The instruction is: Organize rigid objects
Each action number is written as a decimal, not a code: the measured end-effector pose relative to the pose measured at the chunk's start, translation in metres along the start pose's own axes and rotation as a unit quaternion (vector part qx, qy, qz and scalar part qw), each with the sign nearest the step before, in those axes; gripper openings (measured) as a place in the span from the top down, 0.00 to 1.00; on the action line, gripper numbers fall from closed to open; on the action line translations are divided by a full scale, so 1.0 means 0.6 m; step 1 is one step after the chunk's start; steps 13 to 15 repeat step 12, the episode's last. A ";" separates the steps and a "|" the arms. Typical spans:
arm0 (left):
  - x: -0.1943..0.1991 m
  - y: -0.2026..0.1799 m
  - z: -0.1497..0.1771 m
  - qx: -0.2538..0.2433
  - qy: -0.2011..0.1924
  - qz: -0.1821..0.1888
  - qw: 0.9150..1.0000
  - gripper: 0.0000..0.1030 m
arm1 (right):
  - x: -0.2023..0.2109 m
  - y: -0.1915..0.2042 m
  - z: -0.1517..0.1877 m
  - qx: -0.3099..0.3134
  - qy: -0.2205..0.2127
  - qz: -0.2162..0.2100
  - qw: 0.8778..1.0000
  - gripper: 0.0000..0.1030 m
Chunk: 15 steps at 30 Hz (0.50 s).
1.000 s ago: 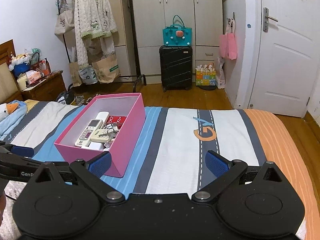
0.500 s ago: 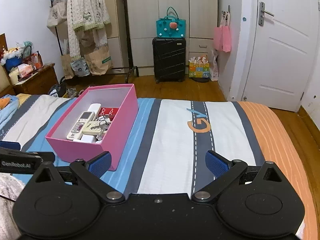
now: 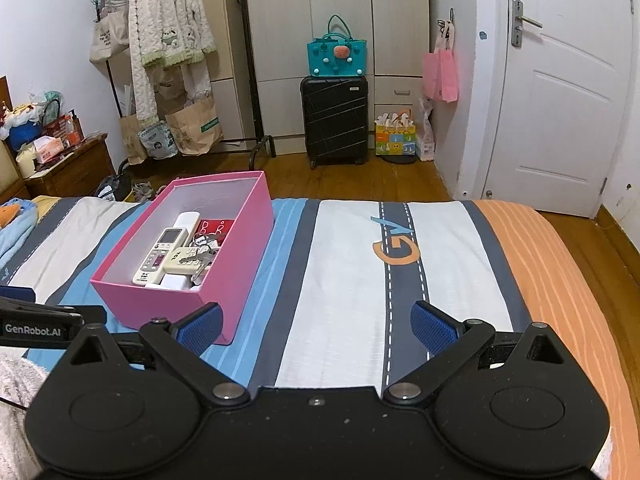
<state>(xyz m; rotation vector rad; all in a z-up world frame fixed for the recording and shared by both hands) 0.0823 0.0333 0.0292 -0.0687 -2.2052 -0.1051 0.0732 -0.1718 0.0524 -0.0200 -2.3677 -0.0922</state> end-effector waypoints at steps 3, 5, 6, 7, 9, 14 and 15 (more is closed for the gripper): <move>0.001 -0.005 -0.001 -0.006 -0.004 0.006 1.000 0.00 | 0.001 0.001 0.000 0.002 -0.001 0.001 1.000 0.02; 0.002 -0.008 -0.001 -0.012 -0.007 -0.003 1.000 0.00 | 0.003 0.003 0.001 0.002 -0.001 0.001 1.000 0.02; 0.003 -0.009 -0.001 -0.015 -0.007 -0.006 1.000 0.00 | 0.003 0.003 0.001 0.002 -0.001 0.001 1.000 0.02; 0.002 -0.009 -0.001 -0.017 -0.007 -0.009 1.000 0.00 | 0.003 0.003 0.001 0.002 -0.001 0.001 1.000 0.02; 0.002 -0.008 -0.001 -0.017 -0.008 -0.013 1.000 0.00 | 0.004 0.004 0.002 0.003 0.000 0.001 1.000 0.02; 0.003 -0.007 -0.002 -0.016 -0.008 -0.013 1.000 0.00 | 0.005 0.005 0.002 0.004 0.000 0.001 1.000 0.02; 0.003 -0.007 -0.002 -0.016 -0.008 -0.013 1.000 0.00 | 0.005 0.005 0.002 0.004 0.000 0.001 1.000 0.02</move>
Point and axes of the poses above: each gripper's, at about its wrist camera, not at the fingertips, and x roughly against the way its jaws point, y to its left, z to its underside, the point moved 7 cm from there along -x, roughly the way its jaws point, and after that the axes turned 4 degrees about y, right-handed, at the moved point
